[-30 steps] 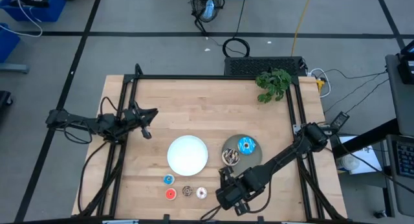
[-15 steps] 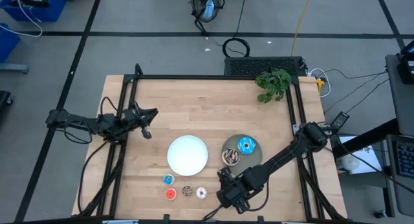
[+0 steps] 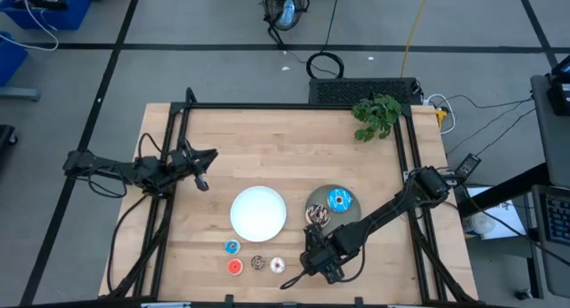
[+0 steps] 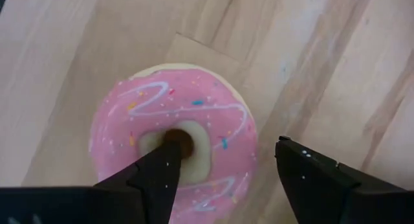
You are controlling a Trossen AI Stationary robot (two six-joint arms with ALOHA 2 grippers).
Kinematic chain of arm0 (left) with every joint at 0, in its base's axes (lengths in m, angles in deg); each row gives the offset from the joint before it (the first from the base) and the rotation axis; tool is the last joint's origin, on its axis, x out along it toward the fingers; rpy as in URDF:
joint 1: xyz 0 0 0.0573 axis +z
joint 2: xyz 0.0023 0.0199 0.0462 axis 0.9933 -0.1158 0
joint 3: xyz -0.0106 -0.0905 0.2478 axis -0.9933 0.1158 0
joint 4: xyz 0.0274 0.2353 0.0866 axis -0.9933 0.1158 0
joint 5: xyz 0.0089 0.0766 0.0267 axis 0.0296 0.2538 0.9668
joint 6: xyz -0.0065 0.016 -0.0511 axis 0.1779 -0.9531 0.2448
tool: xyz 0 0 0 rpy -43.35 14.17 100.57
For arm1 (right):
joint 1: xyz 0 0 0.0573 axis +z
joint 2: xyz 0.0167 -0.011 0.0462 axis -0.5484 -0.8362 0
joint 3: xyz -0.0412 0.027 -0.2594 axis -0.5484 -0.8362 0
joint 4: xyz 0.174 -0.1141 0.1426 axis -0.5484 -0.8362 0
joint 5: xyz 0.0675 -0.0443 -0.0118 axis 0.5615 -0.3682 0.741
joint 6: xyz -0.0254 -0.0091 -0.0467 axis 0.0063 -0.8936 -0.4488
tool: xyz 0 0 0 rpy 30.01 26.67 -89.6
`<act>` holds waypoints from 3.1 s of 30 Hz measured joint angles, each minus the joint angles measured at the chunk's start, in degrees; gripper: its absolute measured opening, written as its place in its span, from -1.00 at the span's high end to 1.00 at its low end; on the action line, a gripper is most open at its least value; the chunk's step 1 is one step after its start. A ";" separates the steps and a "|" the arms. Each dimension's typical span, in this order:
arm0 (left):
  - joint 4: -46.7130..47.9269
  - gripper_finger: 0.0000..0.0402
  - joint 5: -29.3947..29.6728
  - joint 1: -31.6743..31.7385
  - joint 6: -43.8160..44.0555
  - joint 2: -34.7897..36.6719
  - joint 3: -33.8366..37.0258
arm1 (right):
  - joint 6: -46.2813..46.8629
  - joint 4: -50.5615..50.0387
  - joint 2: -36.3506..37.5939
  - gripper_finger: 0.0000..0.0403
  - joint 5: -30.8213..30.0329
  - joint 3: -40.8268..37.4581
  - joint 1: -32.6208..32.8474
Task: Pick & Place donuts
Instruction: Put the big pink donut on the gray plate
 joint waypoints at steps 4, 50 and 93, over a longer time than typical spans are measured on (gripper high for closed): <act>0.00 0.75 0.00 0.01 0.11 0.00 0.00 | 0.05 3.65 0.01 -0.14 -0.01 -2.30 -0.01; 0.17 0.75 -0.20 0.00 0.61 0.00 0.00 | 14.05 -22.05 27.89 0.97 -1.01 -8.88 -12.68; 0.16 0.75 -0.03 0.01 0.21 0.00 0.00 | 14.97 4.95 27.82 0.53 8.96 -34.88 -15.34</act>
